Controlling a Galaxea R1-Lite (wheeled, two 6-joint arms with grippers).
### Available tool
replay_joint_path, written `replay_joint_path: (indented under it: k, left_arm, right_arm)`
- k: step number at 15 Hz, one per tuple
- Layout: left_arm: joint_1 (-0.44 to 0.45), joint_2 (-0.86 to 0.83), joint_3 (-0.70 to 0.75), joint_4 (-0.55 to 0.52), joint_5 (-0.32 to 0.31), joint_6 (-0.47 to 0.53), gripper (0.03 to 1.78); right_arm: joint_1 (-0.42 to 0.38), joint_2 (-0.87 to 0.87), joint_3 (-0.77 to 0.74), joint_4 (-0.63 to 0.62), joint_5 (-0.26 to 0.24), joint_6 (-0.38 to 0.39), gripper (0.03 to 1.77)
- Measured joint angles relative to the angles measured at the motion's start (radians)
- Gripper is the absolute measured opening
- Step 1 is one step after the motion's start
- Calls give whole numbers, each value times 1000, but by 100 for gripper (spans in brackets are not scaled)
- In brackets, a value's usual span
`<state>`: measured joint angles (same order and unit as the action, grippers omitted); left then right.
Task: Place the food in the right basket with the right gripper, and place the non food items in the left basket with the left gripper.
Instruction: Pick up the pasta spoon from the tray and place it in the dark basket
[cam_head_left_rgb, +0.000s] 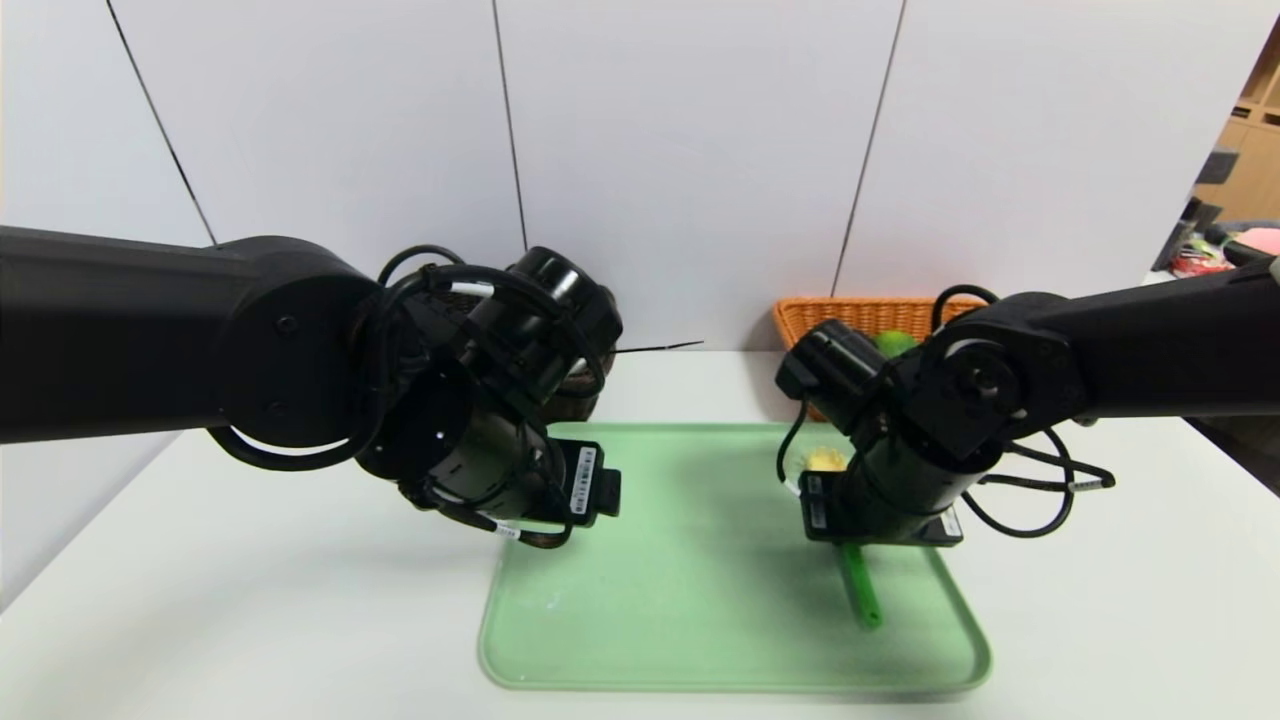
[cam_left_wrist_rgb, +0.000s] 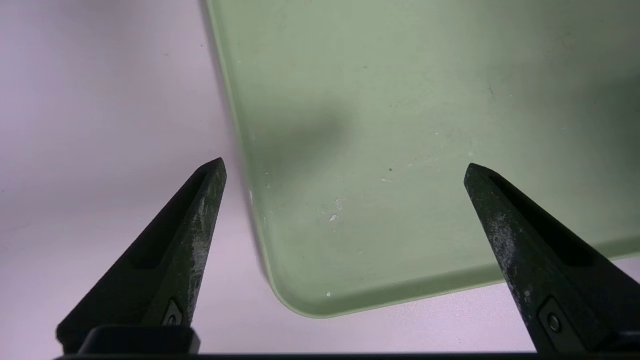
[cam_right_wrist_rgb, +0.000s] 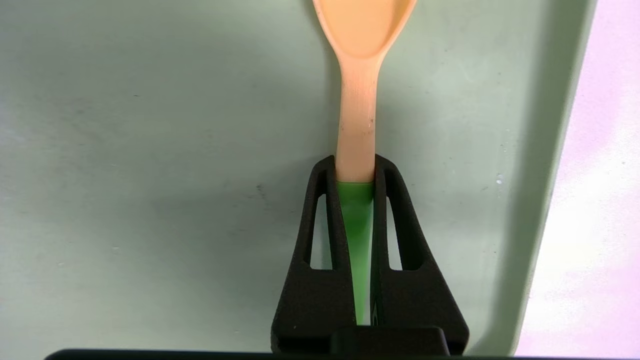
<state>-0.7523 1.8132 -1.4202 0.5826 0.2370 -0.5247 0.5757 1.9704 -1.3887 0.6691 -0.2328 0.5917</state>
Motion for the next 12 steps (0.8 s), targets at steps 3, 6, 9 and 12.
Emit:
replay_joint_path:
  k: [3,6,9,12]
  left_arm:
    - [1,-12,0,0,49,2,169]
    - [16,-40,0,5,58,13,169]
    - [53,-75,8,19,59,27,169]
    - [80,-116,37,20,63,51,169]
  right_arm:
    - [18,-31,-96,-1,-3,-32,14]
    - [20,-42,-226,3,-9,-90,14]
    - [21,-23,-377,10,-12,-185,14]
    - [21,31,-536,-2,-31,-335,14]
